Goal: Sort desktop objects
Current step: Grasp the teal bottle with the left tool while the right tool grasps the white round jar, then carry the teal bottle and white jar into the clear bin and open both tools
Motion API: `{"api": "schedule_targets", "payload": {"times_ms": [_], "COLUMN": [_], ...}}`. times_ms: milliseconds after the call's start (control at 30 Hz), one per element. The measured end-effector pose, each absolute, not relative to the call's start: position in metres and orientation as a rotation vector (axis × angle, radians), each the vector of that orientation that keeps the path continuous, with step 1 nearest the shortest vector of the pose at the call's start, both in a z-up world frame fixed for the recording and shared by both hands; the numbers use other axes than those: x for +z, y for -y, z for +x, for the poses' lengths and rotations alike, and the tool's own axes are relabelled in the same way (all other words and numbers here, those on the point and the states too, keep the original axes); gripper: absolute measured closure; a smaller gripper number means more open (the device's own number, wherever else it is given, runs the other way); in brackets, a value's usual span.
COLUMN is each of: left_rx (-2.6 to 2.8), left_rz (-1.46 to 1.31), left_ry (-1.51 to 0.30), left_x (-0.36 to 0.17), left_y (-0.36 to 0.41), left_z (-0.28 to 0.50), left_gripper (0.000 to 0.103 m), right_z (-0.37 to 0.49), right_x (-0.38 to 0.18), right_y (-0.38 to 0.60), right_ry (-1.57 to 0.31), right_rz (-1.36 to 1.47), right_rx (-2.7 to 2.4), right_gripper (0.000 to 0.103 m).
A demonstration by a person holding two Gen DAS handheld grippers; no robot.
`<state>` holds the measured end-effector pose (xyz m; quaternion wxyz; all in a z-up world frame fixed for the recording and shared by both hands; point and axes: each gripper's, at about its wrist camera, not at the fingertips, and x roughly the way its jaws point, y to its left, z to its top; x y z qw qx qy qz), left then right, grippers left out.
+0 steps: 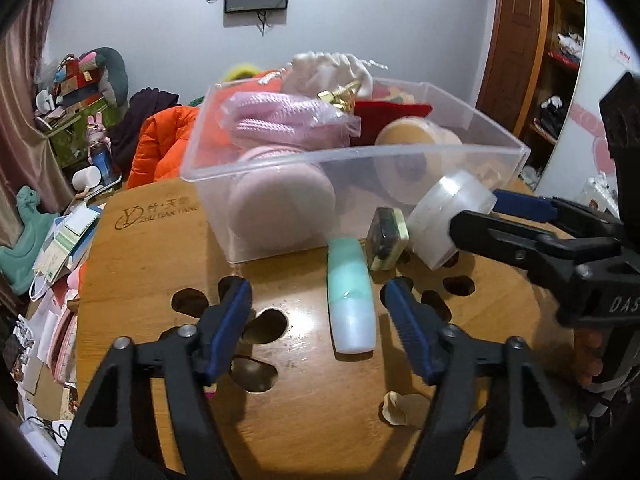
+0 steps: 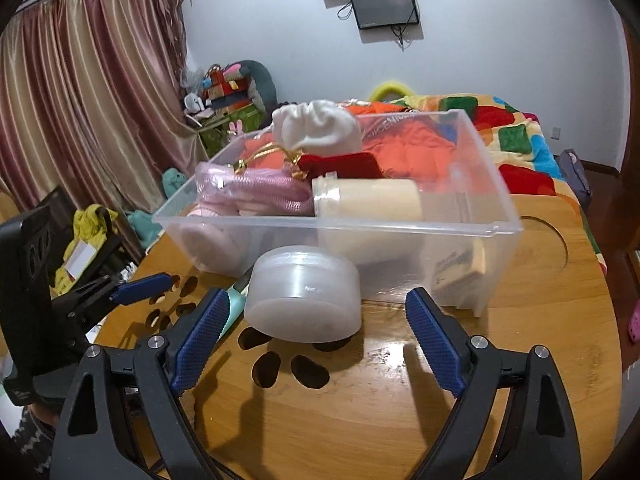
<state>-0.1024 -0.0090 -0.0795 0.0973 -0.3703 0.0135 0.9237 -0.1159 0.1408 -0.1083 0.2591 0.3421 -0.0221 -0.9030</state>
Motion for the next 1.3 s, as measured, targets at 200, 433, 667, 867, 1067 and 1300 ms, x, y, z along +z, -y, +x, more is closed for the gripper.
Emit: {"api": "schedule_targets", "payload": {"times_ms": [200, 433, 667, 867, 1067, 1300], "left_rx": [2.727, 2.724, 2.719, 2.722, 2.743, 2.813], "left_rz": [-1.136, -1.17, -1.17, -1.167, -1.166, -1.085], "left_ry": [-0.103, -0.117, -0.092, -0.059, -0.037, -0.095], "left_x": [-0.085, -0.088, -0.087, -0.086, -0.085, -0.079], "left_y": [0.0, -0.003, -0.003, -0.004, -0.003, -0.007], "left_z": [-0.106, -0.11, -0.112, -0.113, -0.111, -0.09], "left_gripper": [0.048, 0.051, 0.059, 0.077, 0.079, 0.079], "right_z": [-0.121, -0.128, -0.123, -0.11, -0.099, -0.092], "right_x": [-0.116, -0.123, -0.122, -0.111, -0.1, -0.089], "right_y": [-0.124, -0.121, -0.142, -0.153, -0.166, -0.177], "right_ry": [-0.029, -0.03, 0.077, 0.119, 0.156, 0.175], "right_rz": [0.977, 1.033, 0.992, 0.934, 0.884, 0.833], "right_rx": [-2.444, -2.401, -2.408, -2.426, -2.447, -2.467], "right_gripper": [0.018, 0.041, 0.041, 0.041, 0.041, 0.041]}}
